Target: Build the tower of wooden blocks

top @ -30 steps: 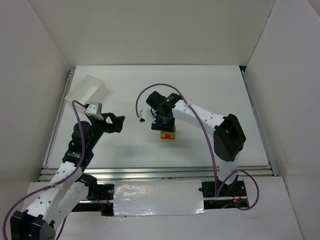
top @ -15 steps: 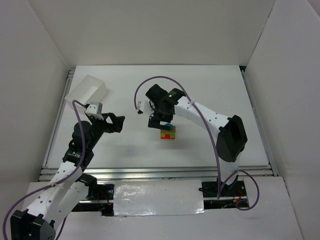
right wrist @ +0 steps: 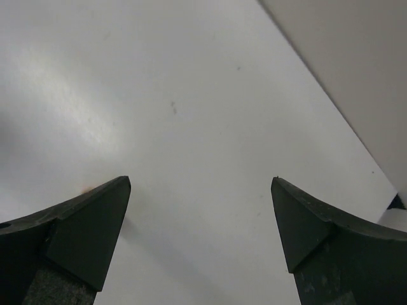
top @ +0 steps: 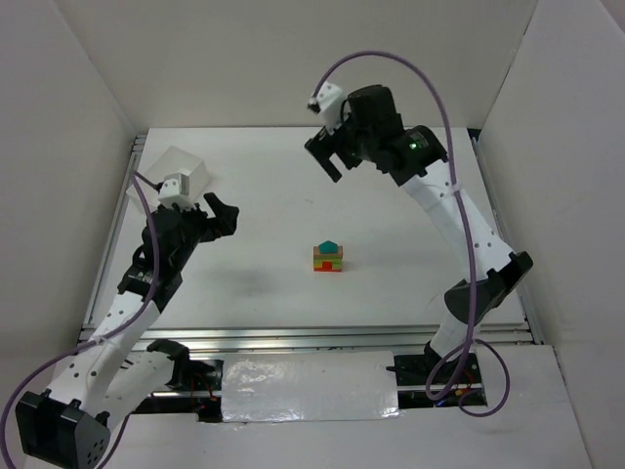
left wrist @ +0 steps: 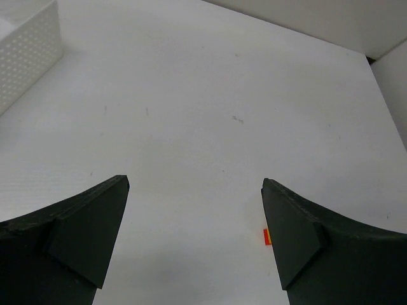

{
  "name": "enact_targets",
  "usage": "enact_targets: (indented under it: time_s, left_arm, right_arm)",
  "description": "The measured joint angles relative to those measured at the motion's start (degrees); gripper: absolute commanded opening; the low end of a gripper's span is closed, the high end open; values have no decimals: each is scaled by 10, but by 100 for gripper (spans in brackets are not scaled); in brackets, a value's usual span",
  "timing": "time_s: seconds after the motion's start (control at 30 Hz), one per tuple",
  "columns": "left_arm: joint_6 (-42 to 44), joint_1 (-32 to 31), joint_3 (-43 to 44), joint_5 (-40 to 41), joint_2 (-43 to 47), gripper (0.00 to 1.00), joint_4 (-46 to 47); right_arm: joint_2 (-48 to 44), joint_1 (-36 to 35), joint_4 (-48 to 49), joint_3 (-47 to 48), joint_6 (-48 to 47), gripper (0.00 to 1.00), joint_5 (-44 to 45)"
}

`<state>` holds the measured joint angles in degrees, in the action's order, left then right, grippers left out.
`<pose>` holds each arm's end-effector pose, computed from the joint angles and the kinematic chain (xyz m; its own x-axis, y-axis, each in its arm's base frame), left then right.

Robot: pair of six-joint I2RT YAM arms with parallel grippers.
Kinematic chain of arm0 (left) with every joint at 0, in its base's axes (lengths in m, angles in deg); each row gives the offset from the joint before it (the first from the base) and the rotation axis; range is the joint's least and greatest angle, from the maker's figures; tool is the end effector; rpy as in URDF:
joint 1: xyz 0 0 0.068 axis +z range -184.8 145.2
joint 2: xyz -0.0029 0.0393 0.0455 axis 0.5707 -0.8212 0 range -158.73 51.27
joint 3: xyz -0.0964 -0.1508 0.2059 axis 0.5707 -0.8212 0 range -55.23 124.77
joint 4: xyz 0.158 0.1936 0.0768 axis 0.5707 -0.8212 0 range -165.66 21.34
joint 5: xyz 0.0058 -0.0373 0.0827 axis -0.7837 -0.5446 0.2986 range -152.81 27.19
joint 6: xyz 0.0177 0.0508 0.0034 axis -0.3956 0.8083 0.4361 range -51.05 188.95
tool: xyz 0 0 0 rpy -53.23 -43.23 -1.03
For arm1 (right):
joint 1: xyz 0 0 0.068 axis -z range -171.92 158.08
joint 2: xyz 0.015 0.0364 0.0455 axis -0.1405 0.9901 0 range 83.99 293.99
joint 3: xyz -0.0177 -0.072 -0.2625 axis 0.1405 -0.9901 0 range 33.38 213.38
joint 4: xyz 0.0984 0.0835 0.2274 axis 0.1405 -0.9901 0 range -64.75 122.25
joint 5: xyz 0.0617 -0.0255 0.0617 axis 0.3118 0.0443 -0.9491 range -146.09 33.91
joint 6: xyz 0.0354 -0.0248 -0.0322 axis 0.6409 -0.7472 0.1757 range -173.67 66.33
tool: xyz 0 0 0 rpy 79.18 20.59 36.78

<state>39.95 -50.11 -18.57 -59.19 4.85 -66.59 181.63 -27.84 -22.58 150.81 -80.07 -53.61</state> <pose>0.1916 -0.0502 0.3076 -0.2113 -0.4437 -0.8709 0.1152 0.8735 -0.4730 0.2884 0.2070 0.4515 -0.1688 -0.6706 -0.7223 -0.7061 0.5936 -0.3861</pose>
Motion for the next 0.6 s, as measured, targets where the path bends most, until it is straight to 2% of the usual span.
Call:
enact_targets:
  time_s: [0.07, 0.13, 0.27, 0.4, 0.6]
  left_arm:
    - [-17, 0, 35, 34, -17, 99, -36]
    - [-45, 0, 51, 68, -20, 99, -66]
    - [-94, 0, 57, 117, -6, 99, -132]
    - [-122, 0, 59, 141, 6, 99, -193]
    - [-133, -4, 63, 173, 8, 99, -249]
  right_arm:
    - [-12, 23, 33, 5, 57, 100, 1]
    - [-38, 49, 68, -30, 122, 100, -2]
    - [-139, 121, 136, -212, 267, 100, -27]
    - [-246, 213, 162, -395, 393, 100, -30]
    - [-385, 292, 179, -596, 509, 100, -39]
